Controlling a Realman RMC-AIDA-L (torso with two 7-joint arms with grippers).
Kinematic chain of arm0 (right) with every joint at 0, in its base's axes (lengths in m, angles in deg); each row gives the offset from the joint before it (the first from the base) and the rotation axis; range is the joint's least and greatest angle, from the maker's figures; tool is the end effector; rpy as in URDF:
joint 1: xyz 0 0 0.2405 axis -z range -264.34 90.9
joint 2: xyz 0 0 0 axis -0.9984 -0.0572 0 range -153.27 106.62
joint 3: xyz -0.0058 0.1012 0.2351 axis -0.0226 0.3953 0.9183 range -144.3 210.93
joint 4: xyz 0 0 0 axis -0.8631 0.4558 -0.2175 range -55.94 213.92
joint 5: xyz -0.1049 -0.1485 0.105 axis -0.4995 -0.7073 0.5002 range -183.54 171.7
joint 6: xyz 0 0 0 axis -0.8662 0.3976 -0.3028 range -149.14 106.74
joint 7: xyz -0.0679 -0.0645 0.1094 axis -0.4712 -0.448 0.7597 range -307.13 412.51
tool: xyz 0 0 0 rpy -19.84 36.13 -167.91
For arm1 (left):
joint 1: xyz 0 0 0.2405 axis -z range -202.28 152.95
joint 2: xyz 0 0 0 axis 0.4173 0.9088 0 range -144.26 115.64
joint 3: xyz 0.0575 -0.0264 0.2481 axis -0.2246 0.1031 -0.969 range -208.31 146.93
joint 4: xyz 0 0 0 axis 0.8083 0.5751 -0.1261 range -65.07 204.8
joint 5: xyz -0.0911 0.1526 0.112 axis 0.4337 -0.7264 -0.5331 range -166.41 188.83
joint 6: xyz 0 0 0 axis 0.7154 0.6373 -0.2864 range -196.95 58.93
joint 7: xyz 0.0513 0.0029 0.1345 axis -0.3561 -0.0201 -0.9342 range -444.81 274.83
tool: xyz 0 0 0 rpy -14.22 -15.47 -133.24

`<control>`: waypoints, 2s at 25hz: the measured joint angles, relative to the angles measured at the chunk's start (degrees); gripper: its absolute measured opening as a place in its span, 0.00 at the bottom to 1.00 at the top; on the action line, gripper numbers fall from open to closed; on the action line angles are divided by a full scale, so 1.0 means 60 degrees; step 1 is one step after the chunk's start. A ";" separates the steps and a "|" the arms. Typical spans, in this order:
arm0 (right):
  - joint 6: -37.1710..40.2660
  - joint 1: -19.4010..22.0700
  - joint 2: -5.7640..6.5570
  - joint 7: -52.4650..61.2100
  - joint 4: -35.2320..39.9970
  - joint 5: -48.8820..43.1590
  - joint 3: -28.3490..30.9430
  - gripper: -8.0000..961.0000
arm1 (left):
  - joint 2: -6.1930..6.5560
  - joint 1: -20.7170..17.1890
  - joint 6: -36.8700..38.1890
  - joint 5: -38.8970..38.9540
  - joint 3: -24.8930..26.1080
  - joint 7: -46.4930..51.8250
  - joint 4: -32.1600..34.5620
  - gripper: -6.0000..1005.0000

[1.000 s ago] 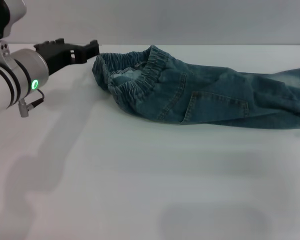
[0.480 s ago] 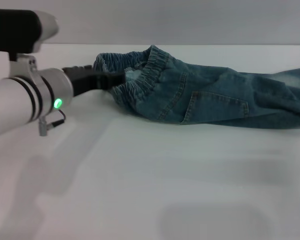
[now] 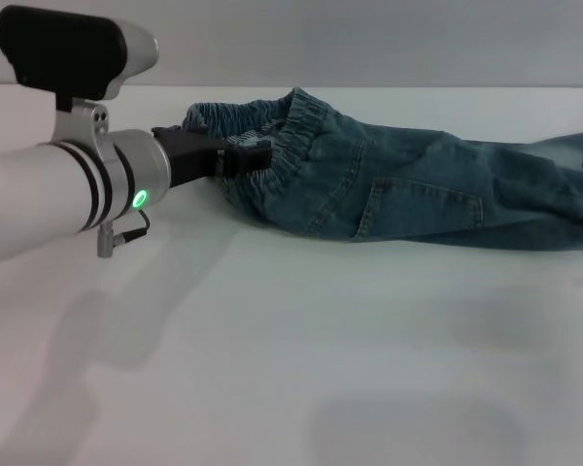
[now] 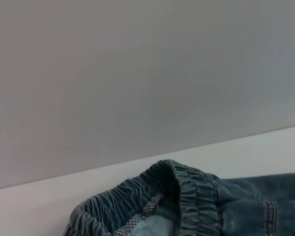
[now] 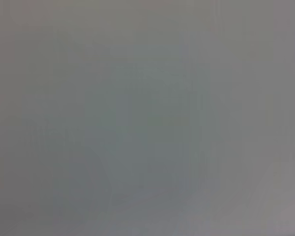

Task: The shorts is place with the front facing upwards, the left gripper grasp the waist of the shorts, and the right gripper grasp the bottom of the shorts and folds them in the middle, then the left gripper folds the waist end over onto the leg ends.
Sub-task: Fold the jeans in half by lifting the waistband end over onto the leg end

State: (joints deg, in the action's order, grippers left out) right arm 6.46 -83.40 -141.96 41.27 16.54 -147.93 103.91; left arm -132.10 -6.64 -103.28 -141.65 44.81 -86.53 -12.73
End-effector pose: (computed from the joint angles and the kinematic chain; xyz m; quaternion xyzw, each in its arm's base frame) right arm 0.3058 0.3017 0.0051 -0.6481 0.3483 0.2530 0.6282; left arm -0.1681 0.3677 -0.0339 -0.8364 -0.3671 -0.1081 0.3925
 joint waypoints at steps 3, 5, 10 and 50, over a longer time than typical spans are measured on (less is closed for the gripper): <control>-0.0454 0.0035 0.0010 0.0000 -0.0084 -0.0005 -0.0003 0.87 | -0.0002 0.0429 -0.0515 0.0102 0.0206 -0.0254 0.0177 0.82; -0.0633 0.0081 0.0009 -0.0009 -0.0114 -0.0007 -0.0004 0.87 | -0.0009 0.1032 -0.1209 0.0349 0.0390 -0.0647 0.0554 0.82; -0.0734 0.0213 0.0016 0.0000 -0.0197 -0.0009 0.0003 0.87 | -0.0040 0.1870 -0.1523 0.0519 0.0410 -0.1040 0.1311 0.81; -0.1593 0.0232 0.0027 0.0015 -0.0501 0.0002 0.0129 0.86 | -0.0052 0.4177 -0.0968 0.0812 0.1308 -0.2101 0.4955 0.76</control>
State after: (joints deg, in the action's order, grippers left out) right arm -3.10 -82.01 -141.80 41.36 13.53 -147.92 104.69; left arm -132.41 18.42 -109.08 -136.78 52.65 -99.14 17.00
